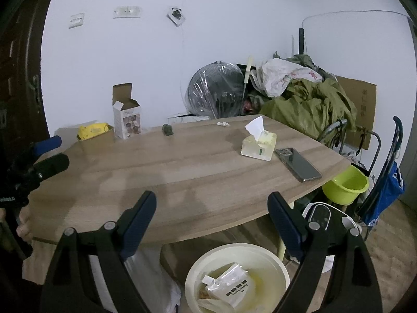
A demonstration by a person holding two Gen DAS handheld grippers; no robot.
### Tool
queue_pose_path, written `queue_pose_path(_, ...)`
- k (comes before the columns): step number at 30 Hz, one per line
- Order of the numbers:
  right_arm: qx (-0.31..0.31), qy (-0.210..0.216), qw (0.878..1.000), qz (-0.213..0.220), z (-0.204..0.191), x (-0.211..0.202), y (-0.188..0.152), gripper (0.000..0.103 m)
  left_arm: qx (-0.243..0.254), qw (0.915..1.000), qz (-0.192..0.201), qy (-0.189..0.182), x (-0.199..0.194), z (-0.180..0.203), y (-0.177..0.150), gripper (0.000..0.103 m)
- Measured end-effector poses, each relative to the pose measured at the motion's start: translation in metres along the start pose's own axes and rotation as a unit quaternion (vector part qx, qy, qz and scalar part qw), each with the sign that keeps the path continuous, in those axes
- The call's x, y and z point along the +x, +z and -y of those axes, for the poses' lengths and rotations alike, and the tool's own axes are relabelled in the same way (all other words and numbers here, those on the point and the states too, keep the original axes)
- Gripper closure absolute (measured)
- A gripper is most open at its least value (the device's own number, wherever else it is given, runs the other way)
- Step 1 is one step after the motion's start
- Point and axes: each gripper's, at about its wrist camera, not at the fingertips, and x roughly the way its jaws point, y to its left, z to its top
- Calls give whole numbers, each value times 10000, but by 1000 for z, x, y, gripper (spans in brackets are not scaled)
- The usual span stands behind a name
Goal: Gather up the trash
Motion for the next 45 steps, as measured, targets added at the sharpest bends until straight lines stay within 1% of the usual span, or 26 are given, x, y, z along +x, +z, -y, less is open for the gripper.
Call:
queue_pose_path(11, -18, 11, 10000, -13, 0, -2, -1, 17, -15, 10000, 15, 27, -1, 2, 1, 2)
queue_pose_path(29, -50, 26, 10000, -44, -1, -2, -1, 17, -10, 10000, -44, -62, -2, 8, 1, 2)
queue_pose_path(45, -52, 27, 10000, -52, -1, -2, -1, 17, -31, 9995, -172, -270, 0, 11, -1, 2)
